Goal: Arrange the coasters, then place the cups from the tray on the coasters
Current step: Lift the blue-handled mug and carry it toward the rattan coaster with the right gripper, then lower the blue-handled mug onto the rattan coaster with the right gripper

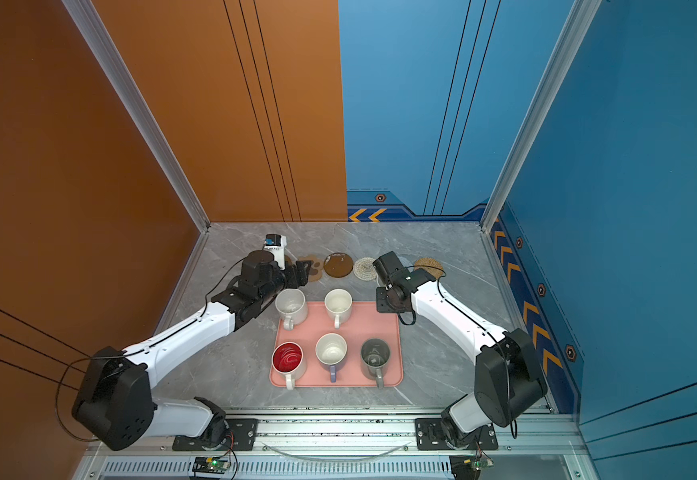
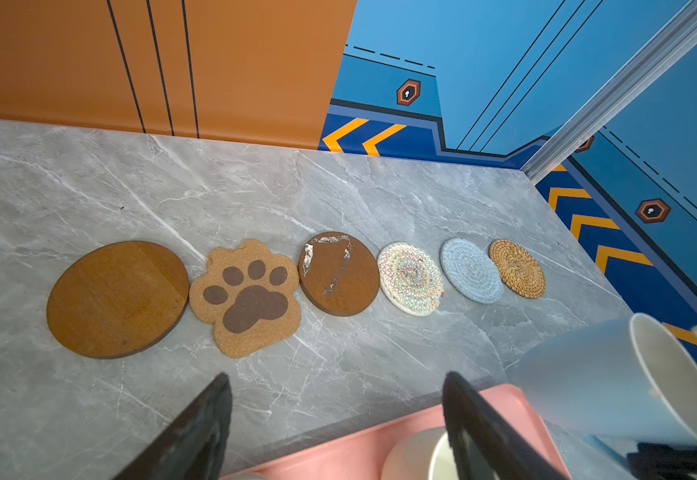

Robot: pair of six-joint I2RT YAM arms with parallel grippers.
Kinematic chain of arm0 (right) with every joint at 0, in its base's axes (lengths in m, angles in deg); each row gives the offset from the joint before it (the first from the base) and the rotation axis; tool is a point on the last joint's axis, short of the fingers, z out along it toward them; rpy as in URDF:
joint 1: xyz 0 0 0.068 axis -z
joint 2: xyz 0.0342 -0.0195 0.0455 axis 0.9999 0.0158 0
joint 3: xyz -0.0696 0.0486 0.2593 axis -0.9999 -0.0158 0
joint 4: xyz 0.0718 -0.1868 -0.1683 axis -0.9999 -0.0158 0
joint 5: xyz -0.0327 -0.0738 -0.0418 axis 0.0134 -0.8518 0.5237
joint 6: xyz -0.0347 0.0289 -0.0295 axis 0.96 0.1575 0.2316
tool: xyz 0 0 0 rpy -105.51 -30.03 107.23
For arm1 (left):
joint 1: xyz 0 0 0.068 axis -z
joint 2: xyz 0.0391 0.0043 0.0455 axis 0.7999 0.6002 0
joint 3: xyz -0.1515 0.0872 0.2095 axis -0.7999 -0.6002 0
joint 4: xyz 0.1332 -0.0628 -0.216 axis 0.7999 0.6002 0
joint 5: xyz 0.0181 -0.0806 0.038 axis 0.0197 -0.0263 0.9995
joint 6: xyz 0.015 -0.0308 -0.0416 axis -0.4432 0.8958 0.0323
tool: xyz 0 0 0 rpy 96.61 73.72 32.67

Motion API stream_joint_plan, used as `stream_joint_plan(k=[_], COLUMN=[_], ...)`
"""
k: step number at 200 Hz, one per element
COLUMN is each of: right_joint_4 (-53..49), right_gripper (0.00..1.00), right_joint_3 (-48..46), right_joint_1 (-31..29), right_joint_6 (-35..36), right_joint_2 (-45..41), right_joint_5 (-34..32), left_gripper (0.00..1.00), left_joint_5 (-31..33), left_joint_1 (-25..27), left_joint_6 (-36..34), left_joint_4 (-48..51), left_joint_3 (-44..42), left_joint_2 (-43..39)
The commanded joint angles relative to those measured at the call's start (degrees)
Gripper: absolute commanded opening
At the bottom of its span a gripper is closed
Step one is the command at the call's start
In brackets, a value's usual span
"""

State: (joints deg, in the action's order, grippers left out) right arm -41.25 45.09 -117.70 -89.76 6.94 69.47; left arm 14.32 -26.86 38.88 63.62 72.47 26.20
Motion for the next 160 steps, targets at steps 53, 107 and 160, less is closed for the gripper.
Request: stream_joint_plan(k=[53, 107, 160], right_joint_4=[-4.1, -5.8, -6.2], right_gripper=[0.00, 0.00, 0.00], right_joint_3=[13.2, 22.0, 27.5], right_joint_1=[10.3, 17.3, 21.5], right_joint_6=[9.6, 13.2, 14.2], right_joint_2=[3.9, 12.6, 20.1], right_joint_5=[-2.4, -1.9, -3.0], left_gripper=[0.81, 0.81, 0.81], left_joint_5=[-0.6, -1.0, -0.8], left_joint_1=[-1.5, -1.5, -1.6], left_joint_6=[0.8, 1.2, 1.1], left_joint_4=[-1.0, -1.0, -1.1], left_joint_3=[-2.0, -1.9, -1.8], left_joint_2=[-1.0, -0.8, -0.6])
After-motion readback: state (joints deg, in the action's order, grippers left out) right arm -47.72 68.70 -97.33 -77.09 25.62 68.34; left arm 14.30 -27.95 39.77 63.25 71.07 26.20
